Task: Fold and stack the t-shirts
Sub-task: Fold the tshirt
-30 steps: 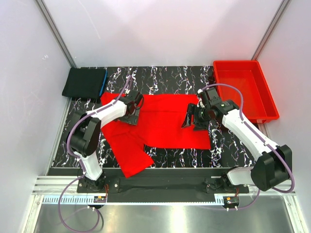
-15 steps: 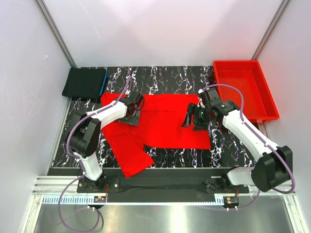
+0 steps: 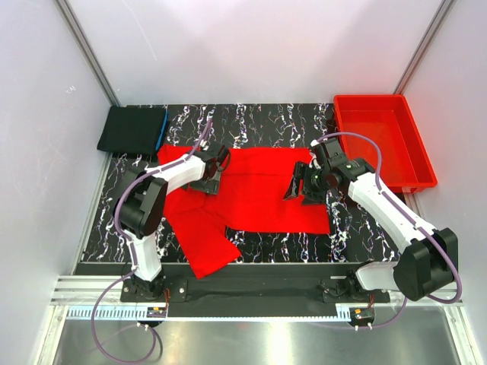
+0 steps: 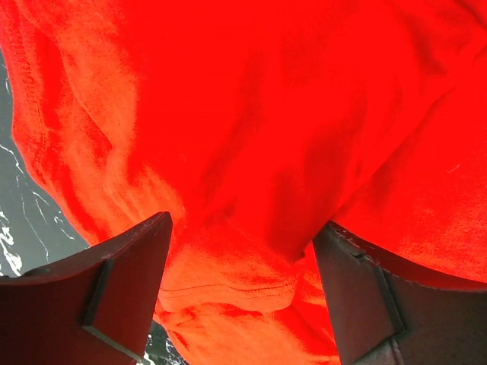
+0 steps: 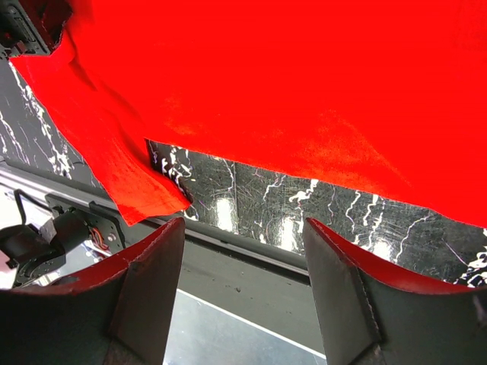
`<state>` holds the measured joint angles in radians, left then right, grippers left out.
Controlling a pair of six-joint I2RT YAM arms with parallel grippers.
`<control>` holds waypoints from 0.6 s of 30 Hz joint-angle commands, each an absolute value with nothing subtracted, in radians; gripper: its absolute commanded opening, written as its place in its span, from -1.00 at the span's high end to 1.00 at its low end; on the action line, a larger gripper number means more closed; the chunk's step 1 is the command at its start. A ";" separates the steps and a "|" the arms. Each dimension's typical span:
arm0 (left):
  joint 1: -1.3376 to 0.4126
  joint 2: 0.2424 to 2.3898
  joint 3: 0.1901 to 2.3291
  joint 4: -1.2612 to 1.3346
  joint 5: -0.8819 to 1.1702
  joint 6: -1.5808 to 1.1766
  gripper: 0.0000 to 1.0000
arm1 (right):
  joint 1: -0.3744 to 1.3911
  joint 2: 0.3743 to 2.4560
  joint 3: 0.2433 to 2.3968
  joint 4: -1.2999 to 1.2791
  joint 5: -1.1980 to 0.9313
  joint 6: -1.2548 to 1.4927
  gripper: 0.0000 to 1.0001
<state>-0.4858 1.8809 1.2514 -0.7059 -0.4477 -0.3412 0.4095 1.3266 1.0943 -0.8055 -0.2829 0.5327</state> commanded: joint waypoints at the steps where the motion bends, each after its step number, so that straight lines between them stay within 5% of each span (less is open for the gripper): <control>1: -0.462 1.865 1.256 -0.701 -0.517 -0.342 -0.55 | 0.407 1.316 1.104 -0.784 -0.299 0.542 -0.40; 12: -0.264 1.832 1.324 -0.678 -0.542 -0.246 -0.43 | 0.407 1.321 1.091 -0.793 -0.295 0.552 -0.40; 18: -0.232 1.867 1.503 -0.640 -0.462 -0.176 -0.55 | 0.407 1.315 1.083 -0.813 -0.293 0.546 -0.41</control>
<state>-0.2161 1.8694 1.3983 -0.6971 -0.4973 -0.2237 0.4095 1.3266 1.0904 -0.8085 -0.2825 0.5442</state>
